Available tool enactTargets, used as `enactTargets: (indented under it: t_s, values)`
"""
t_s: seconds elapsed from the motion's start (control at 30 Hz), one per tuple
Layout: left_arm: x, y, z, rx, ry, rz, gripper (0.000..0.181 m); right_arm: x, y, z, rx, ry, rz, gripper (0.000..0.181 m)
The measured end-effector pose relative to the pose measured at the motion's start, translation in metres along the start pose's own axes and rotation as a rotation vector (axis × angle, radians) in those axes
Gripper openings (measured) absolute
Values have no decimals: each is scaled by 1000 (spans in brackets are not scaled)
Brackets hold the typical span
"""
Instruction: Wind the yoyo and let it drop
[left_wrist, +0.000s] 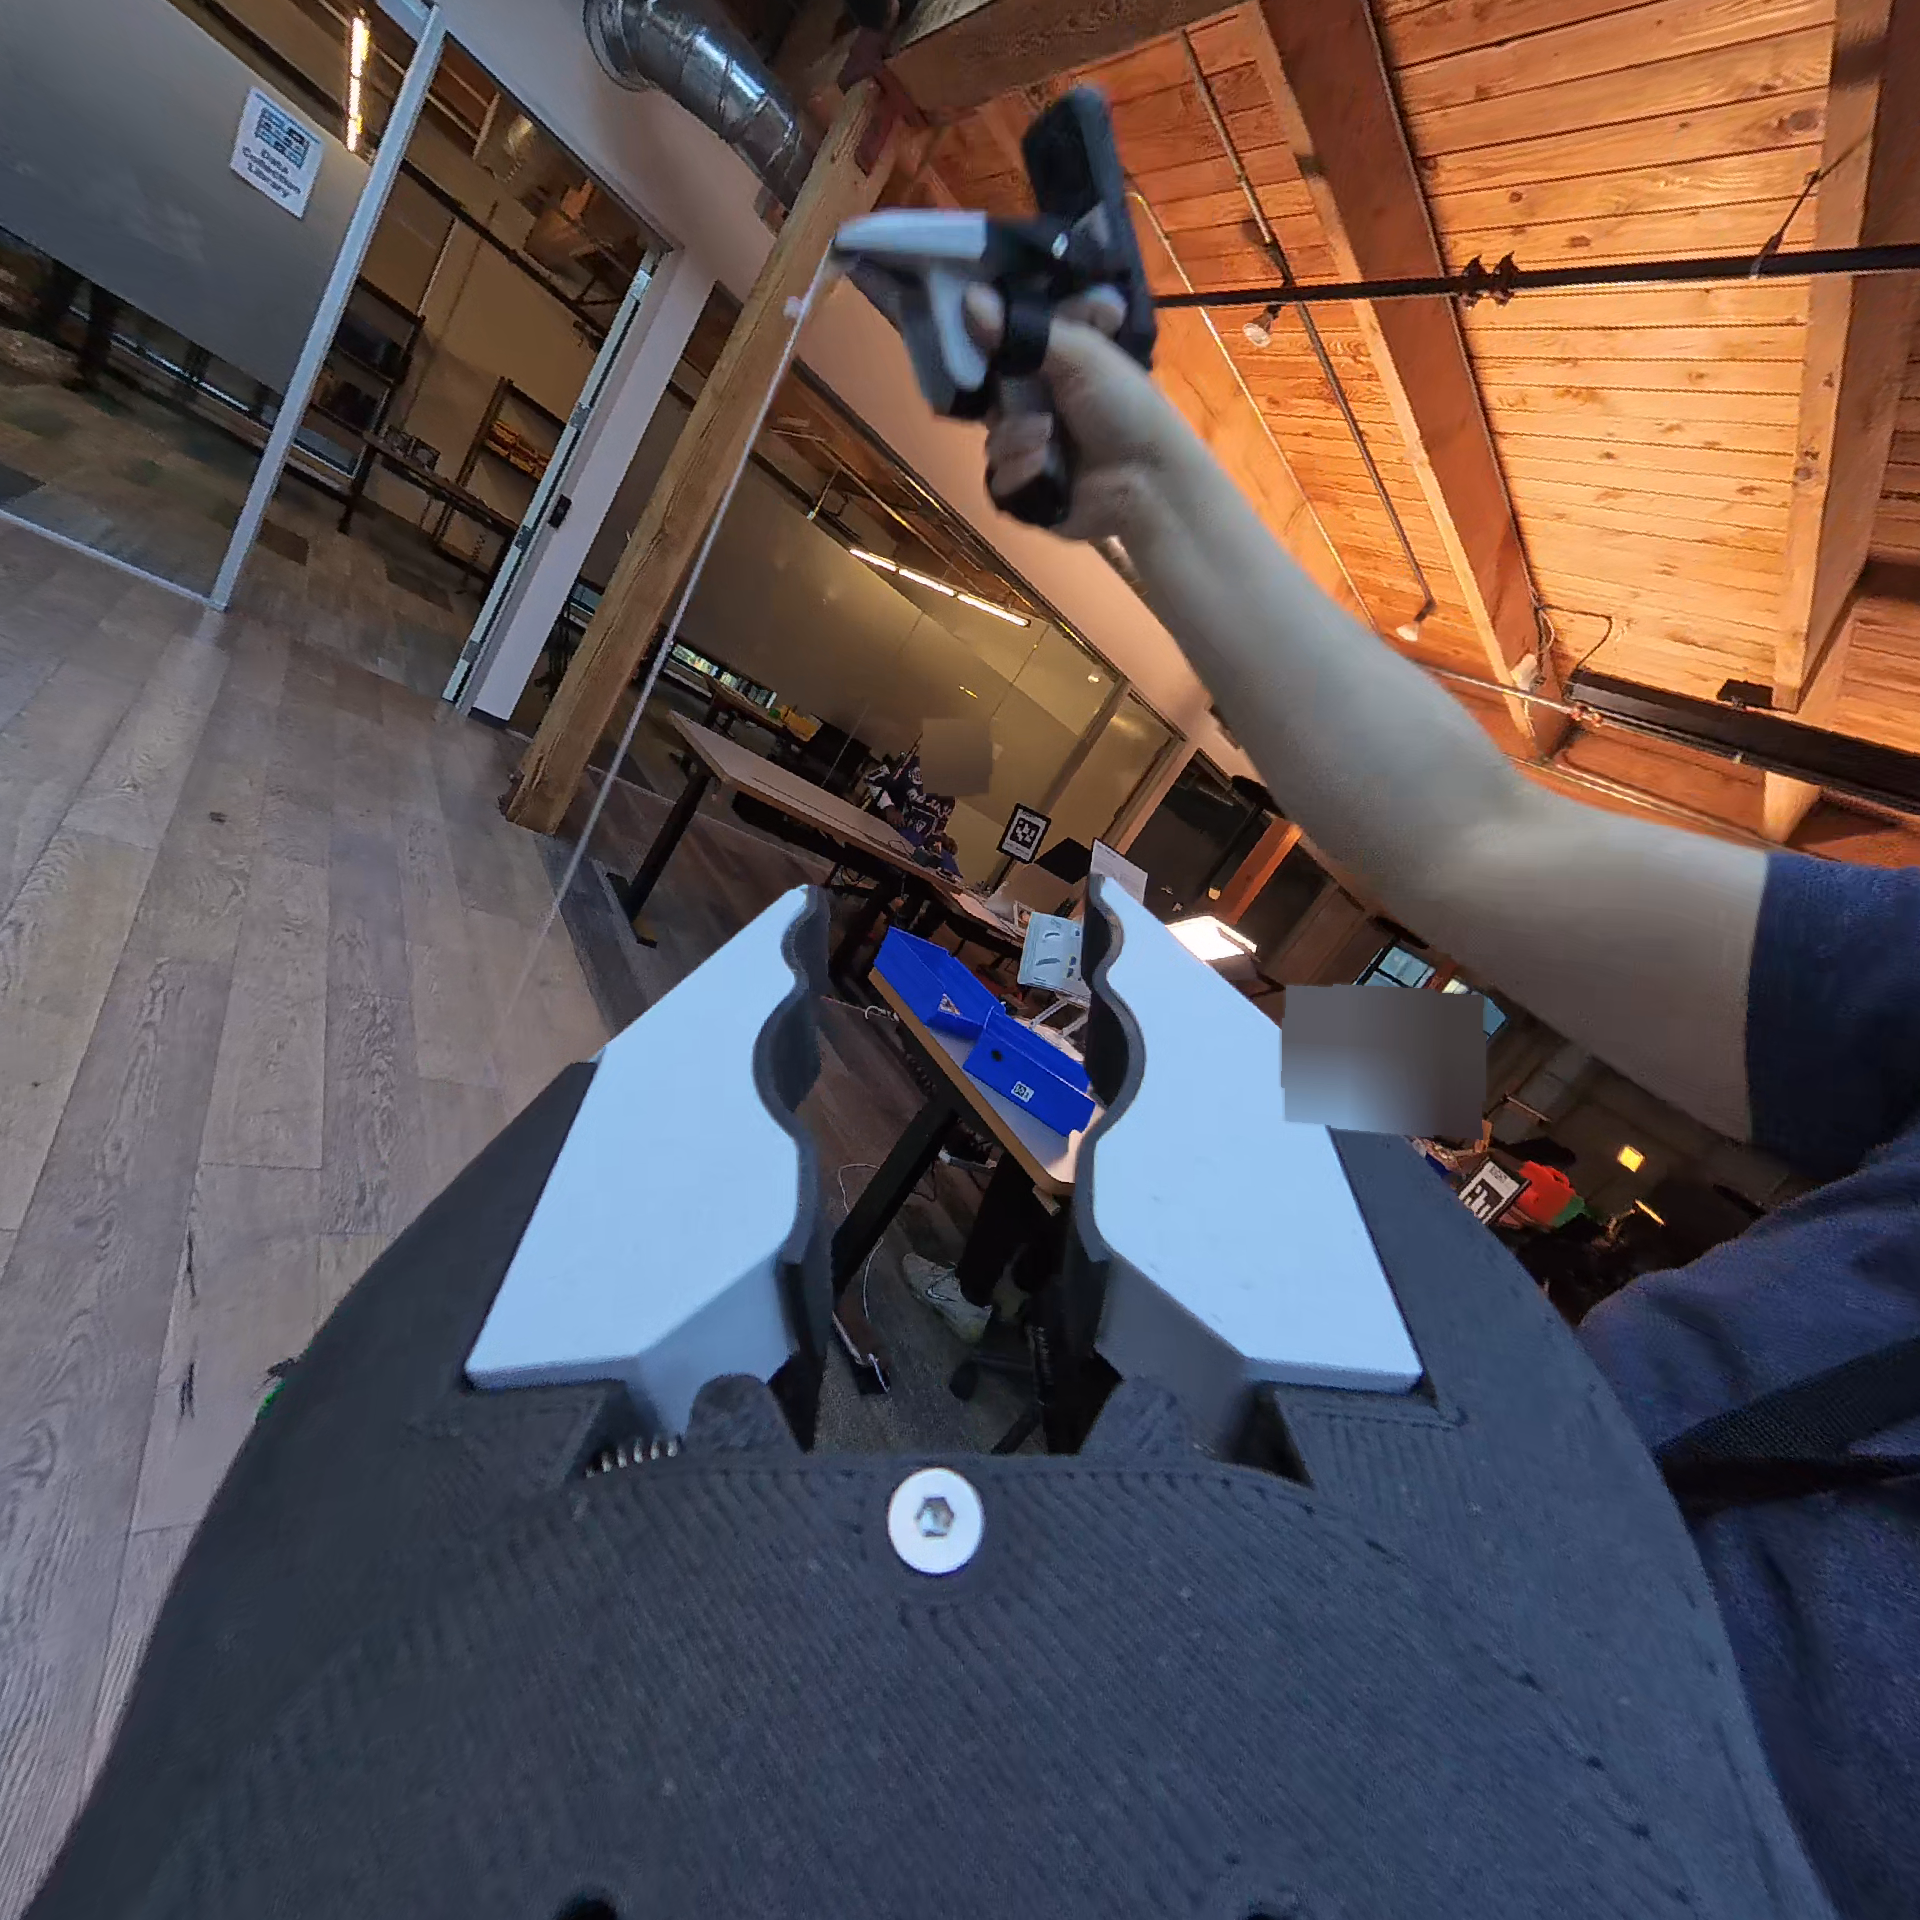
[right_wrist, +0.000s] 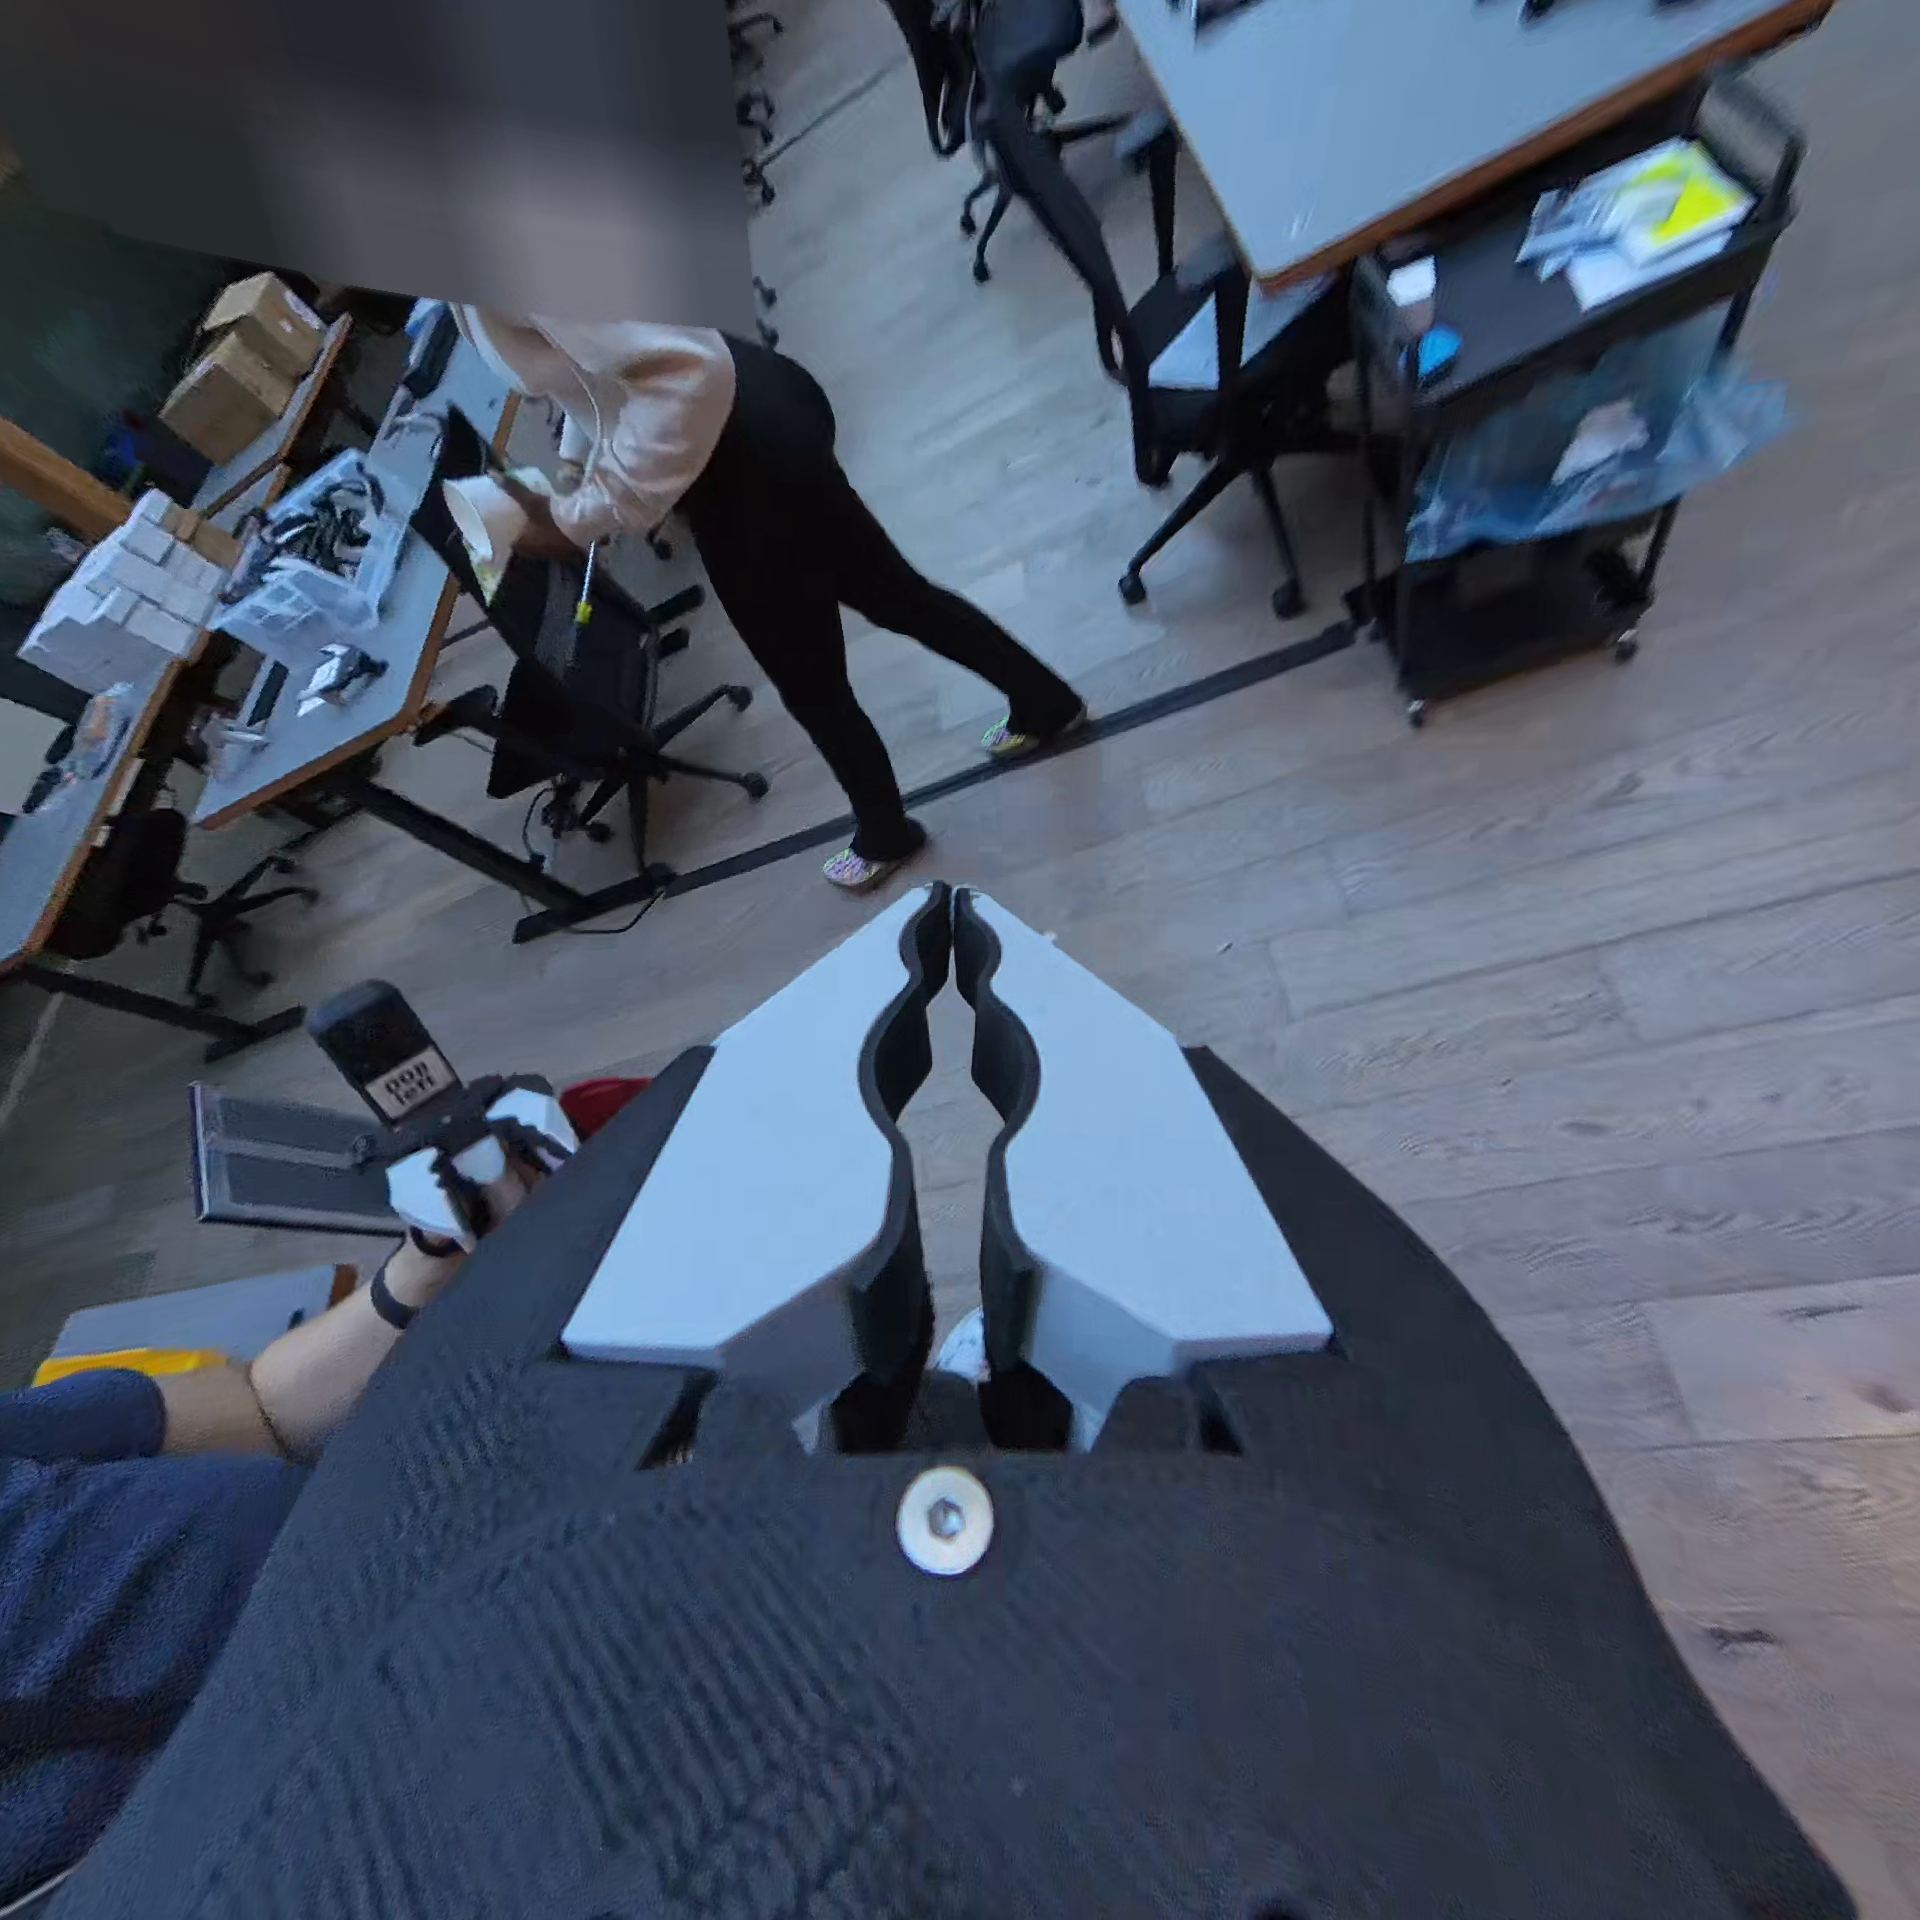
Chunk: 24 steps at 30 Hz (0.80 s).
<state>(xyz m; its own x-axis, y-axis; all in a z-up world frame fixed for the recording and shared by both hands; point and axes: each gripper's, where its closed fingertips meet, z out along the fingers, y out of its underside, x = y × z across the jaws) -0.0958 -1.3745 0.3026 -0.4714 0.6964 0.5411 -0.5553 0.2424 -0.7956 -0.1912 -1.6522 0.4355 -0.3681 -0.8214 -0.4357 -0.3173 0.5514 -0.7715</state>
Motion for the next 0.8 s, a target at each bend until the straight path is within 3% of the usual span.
enactTargets:
  t_s: [0.17,0.23,0.3,0.37,0.4,0.47,0.53,0.6,0.63,0.7,0.73,0.8]
  values:
    - [-6,8,-15,3,-51,-22,47,60,153,99,-139,-102,277,0]
    - [-7,10,-17,-5,-65,-25,47,70,180,116,-144,-121,323,0]
    - [-8,11,-18,-14,-77,-17,47,72,176,117,-126,-122,321,0]
    - [-9,12,-17,-20,-86,-11,47,63,141,104,-101,-130,293,0]
    - [-10,13,-16,-22,-87,-13,47,52,107,90,-83,-127,241,0]
    - [-12,15,-11,-28,-78,-29,47,15,12,45,-38,-73,71,0]
    - [-12,14,-5,-37,-62,-38,47,-62,-111,-27,57,-26,-125,0]
    - [-10,9,1,-39,-56,-14,48,-185,-225,-123,216,28,-385,0]
    - [-9,4,3,-32,-55,6,48,-251,-265,-173,331,70,-526,0]
    - [-8,-9,5,6,-54,42,48,-358,-311,-255,558,161,-719,0]
    - [-9,-15,5,29,-51,49,48,-383,-320,-276,591,208,-744,0]
    - [-9,-22,6,50,-27,32,48,-390,-322,-271,532,228,-708,0]
